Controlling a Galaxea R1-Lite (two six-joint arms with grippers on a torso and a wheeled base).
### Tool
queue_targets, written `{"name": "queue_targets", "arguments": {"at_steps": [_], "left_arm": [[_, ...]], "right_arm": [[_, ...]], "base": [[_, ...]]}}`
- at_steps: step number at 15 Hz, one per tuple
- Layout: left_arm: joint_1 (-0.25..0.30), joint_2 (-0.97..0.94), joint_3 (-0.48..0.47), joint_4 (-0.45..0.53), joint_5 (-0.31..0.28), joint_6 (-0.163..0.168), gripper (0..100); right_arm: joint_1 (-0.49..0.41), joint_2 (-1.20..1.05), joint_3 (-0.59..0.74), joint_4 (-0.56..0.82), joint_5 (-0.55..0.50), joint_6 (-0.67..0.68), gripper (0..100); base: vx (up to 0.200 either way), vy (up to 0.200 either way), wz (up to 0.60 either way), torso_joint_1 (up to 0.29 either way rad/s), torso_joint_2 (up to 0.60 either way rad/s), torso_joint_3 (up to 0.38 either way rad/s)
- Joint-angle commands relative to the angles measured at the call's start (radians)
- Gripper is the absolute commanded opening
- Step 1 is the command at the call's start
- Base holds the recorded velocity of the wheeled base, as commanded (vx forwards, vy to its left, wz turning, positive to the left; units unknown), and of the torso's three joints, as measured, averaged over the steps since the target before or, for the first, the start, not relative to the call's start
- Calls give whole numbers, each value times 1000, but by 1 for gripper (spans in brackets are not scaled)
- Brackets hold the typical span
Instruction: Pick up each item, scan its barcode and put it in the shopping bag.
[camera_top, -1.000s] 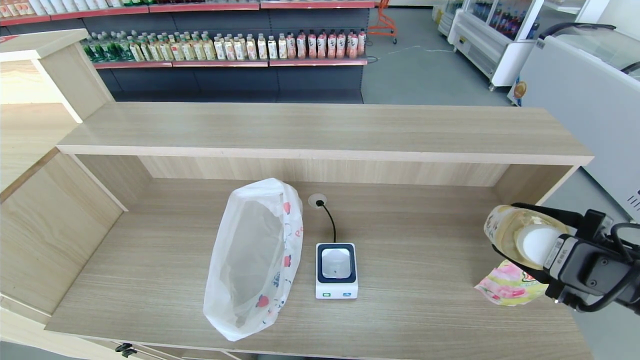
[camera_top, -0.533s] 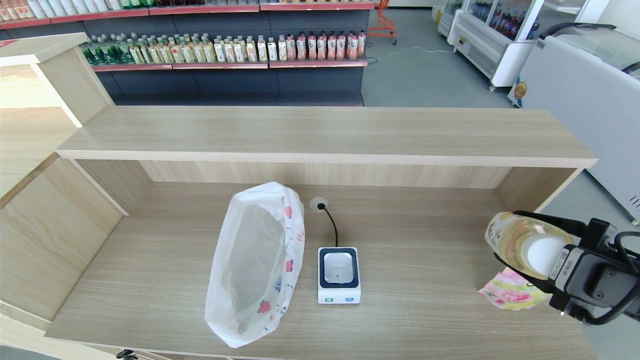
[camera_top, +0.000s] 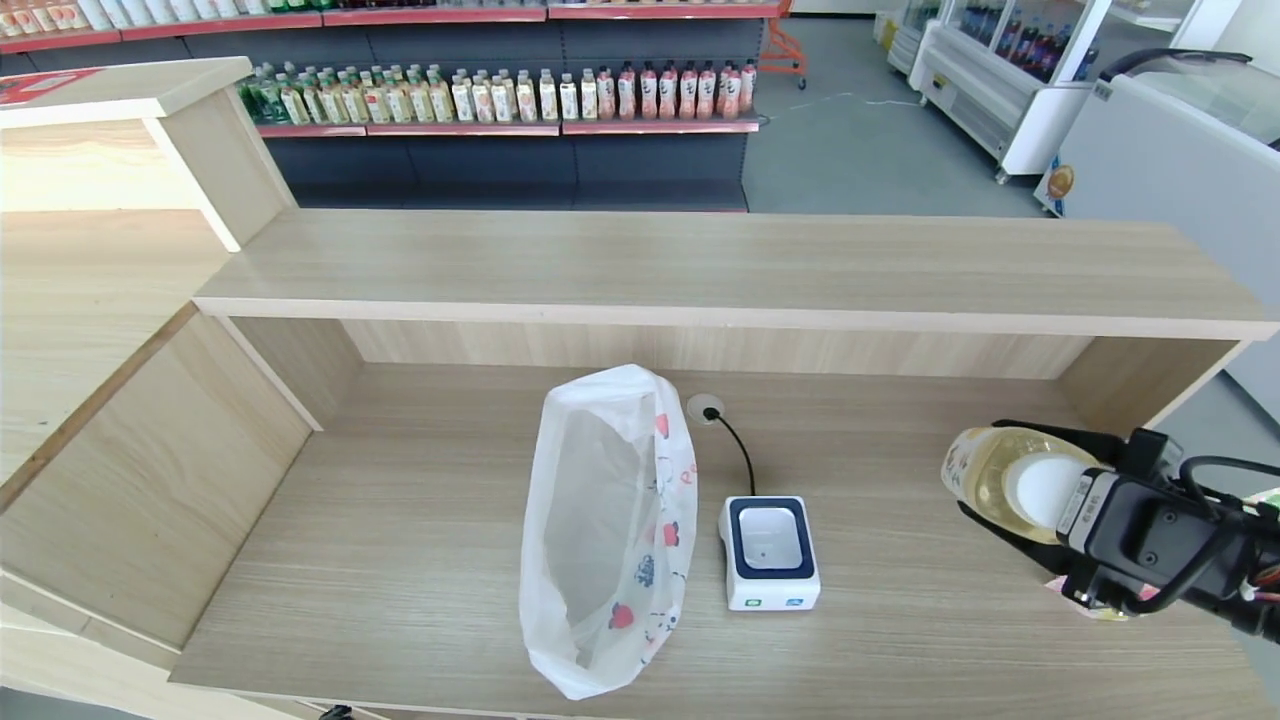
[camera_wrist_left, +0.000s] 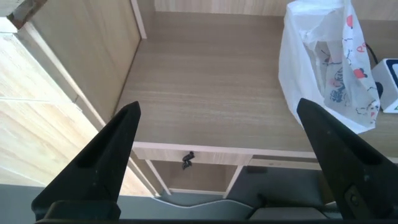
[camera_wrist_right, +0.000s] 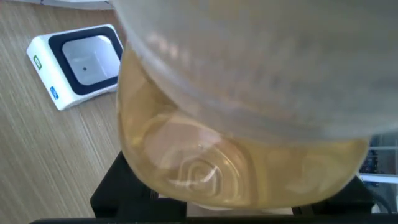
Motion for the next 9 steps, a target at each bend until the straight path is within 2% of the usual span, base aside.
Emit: {"name": "queue_targets", "arguments": {"at_steps": [1,4,9], "left_arm": [[0,0,0,0,0,1,100],[0,0,0,0,0,1,100],[0,0,0,0,0,1,100]], "right_arm": [[-18,145,-28,-103,49,8,0],[-79,270,-37,-224,134,31,0],[-141,377,-28,-259,233,30,0]], "base": [[0,200,0,-2,2,2],[0,0,0,0,0,0],[0,0,0,0,0,0]]}}
